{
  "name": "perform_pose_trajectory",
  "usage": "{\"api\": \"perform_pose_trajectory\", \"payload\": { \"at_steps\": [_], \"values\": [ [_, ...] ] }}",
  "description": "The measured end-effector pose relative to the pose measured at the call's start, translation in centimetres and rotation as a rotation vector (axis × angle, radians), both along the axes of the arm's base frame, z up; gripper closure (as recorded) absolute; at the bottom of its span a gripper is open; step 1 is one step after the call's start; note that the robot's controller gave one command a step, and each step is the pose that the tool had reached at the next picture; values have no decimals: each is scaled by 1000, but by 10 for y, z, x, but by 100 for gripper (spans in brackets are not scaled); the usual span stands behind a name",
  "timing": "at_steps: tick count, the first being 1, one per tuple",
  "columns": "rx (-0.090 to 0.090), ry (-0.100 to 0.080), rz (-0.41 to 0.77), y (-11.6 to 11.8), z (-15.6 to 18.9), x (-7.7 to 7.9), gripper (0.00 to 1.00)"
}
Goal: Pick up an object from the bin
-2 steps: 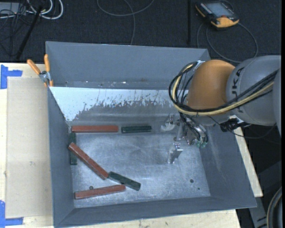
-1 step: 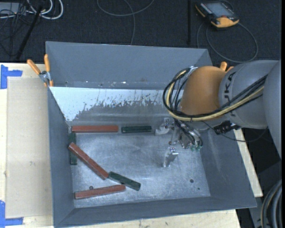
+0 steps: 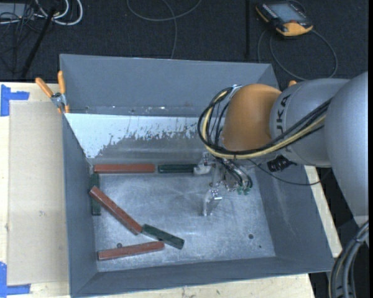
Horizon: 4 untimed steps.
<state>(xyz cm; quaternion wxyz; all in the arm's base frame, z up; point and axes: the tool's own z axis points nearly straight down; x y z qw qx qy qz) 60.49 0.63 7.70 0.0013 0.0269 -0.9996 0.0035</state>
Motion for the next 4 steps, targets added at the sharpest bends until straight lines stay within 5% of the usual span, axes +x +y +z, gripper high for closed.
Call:
{"api": "perform_pose_trajectory", "payload": {
  "at_steps": [1, 2, 3, 4],
  "values": [
    [7, -1, -29, 35, 7, -33, 0],
    [8, 0, -25, 48, 14, -34, 0],
    [7, 0, 123, 79, 25, -67, 0],
    [7, 0, 32, 102, 23, -82, 0]
  ]
}}
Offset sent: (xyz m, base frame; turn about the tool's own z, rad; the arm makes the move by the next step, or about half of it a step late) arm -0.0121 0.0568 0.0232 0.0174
